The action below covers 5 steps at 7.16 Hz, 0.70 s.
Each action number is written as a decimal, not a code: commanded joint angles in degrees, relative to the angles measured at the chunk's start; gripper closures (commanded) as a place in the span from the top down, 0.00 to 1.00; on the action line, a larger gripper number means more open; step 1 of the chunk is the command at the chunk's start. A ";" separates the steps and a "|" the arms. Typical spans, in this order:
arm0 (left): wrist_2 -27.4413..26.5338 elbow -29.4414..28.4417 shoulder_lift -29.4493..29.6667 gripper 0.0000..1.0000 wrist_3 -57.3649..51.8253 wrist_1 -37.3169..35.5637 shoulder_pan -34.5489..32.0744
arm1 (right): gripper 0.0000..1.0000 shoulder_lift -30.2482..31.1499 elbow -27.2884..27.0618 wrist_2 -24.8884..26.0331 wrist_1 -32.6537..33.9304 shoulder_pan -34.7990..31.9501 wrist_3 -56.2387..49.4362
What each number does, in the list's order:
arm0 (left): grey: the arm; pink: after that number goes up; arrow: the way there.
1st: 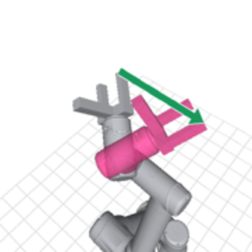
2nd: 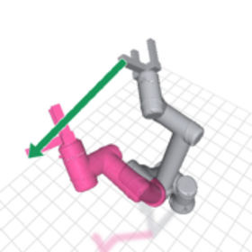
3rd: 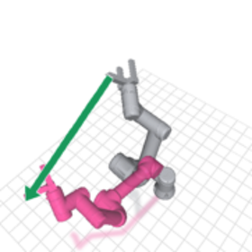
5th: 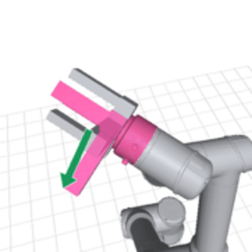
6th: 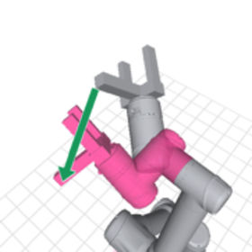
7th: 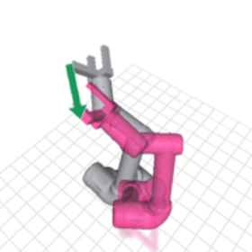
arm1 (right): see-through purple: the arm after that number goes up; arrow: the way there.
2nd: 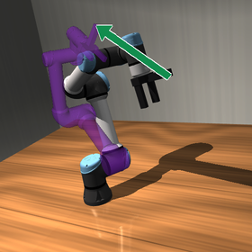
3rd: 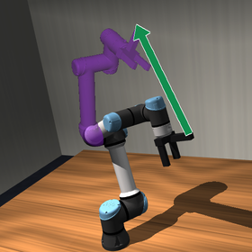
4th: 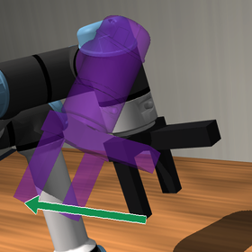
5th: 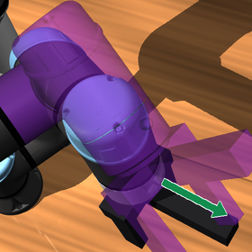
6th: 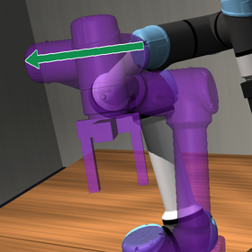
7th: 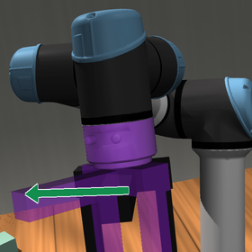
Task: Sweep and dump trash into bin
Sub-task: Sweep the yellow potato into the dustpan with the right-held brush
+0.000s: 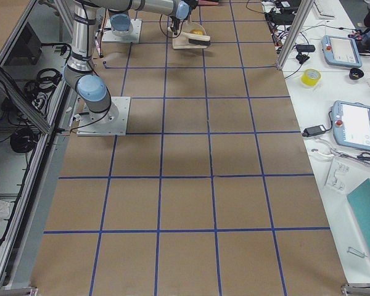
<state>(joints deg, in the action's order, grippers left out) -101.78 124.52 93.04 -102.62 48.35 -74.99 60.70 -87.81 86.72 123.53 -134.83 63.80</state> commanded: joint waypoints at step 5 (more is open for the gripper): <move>0.26 -0.59 -0.14 0.00 -1.35 -0.27 2.38 | 0.00 0.12 1.06 3.34 -4.94 -0.96 -1.13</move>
<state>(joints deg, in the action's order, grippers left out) -101.71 124.00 92.90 -103.71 48.16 -73.77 60.62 -86.84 88.20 120.44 -135.85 63.70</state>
